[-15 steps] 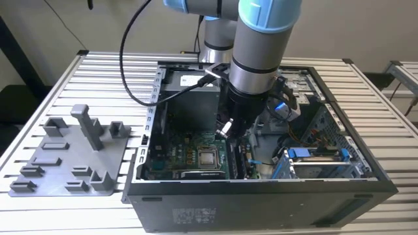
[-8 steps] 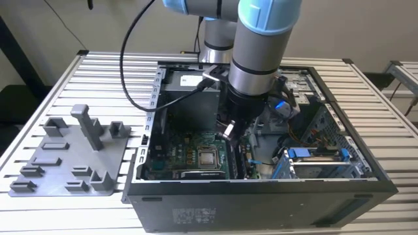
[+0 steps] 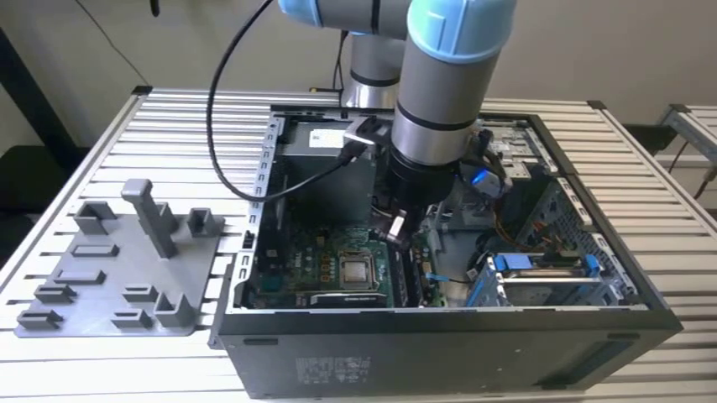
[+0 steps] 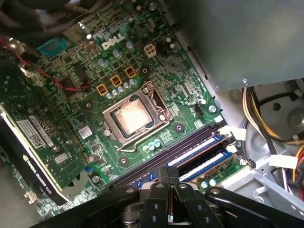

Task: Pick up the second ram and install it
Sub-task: 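Press down the second ram until it locks into place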

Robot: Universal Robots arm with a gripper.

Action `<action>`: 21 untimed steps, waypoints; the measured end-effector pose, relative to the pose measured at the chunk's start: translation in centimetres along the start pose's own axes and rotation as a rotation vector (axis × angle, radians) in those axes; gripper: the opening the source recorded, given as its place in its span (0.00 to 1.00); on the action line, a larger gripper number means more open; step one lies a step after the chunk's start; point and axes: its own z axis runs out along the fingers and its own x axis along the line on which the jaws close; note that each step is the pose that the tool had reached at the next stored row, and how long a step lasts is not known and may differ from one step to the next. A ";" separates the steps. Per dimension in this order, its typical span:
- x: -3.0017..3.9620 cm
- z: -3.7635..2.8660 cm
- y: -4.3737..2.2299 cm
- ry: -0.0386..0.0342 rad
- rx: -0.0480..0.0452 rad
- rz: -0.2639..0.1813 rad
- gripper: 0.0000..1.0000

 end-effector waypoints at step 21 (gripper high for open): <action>0.08 0.77 0.11 -0.0041 0.0003 -0.309 0.11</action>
